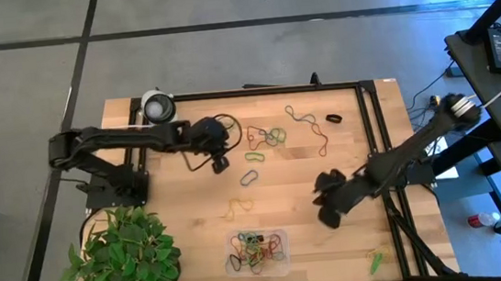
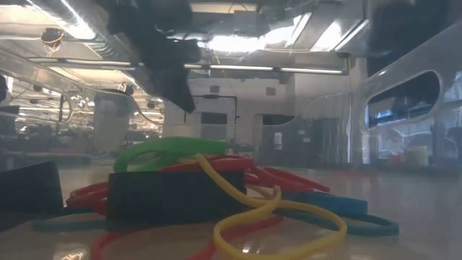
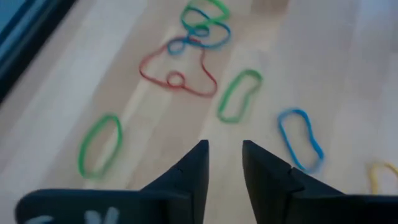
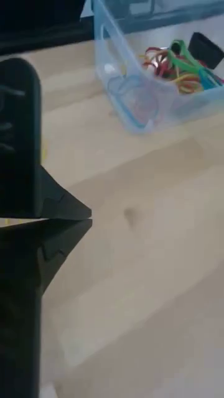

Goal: Pick and place rubber bands into bin
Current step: Put the red rubber band into the transparent bin

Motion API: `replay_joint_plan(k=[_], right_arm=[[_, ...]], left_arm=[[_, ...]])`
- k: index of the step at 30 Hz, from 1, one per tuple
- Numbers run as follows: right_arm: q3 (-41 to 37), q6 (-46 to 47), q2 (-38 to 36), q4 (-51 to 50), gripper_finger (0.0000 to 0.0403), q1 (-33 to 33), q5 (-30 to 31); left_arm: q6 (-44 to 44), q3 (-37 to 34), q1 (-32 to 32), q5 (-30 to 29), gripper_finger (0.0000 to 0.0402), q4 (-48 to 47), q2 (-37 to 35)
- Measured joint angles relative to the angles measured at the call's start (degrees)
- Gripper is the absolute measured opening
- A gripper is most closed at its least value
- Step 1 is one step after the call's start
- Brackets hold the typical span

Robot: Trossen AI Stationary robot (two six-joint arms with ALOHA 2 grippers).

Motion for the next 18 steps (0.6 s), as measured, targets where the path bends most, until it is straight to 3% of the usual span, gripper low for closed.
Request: replay_joint_plan(k=[8,12,18], right_arm=[[-20.4,-7.6,-22.2,11.7,0.0001,-5.7,-0.3],[-25.0,-8.3,-30.5,12.5,0.0001,-8.2,-0.6],[-26.9,-9.7,-36.5,12.1,0.0008,-10.4,-0.2]], left_arm=[[-0.4,13.7,3.5,-1.4,0.0118,-0.3,13.2],[-0.4,22.3,5.2,-1.1,0.0119,-2.1,21.8],[3.0,34.9,8.4,0.9,0.0119,-12.2,33.4]])
